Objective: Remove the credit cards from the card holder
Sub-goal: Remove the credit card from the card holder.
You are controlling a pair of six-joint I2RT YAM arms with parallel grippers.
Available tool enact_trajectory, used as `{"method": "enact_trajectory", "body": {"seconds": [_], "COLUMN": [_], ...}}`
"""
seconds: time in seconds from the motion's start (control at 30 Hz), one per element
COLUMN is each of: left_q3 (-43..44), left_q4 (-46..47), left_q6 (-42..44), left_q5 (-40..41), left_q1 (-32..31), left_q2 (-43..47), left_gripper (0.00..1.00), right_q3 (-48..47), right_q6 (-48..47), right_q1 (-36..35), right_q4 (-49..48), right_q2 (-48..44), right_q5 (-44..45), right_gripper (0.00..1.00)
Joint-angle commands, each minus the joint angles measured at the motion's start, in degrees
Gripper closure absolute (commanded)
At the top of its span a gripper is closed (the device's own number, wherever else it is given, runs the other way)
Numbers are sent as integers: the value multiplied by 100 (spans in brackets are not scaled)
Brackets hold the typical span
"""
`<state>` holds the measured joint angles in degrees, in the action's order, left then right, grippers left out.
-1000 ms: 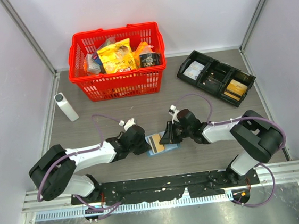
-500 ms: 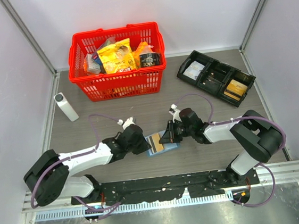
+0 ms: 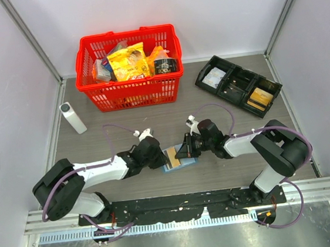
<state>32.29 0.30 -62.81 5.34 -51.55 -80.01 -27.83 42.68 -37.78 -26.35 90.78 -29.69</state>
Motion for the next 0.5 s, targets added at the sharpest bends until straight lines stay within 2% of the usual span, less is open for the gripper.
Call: {"method": "enact_trajectory", "body": {"seconds": [0.0,0.47], "left_q3": [-311,-513], "left_q4": [234,129], "left_q6": [-65,-223], "left_q5": [256,283], "left_q1": [75,84], "left_q2": [82,91], "left_gripper": [100,100], "right_q3": [6,-29], "right_q6": [74,373], "right_q1": [7,16], "right_q4": [-362,-951], "right_q2": [71,203], "right_q5": [-19,-203], "right_gripper": [96,85]}}
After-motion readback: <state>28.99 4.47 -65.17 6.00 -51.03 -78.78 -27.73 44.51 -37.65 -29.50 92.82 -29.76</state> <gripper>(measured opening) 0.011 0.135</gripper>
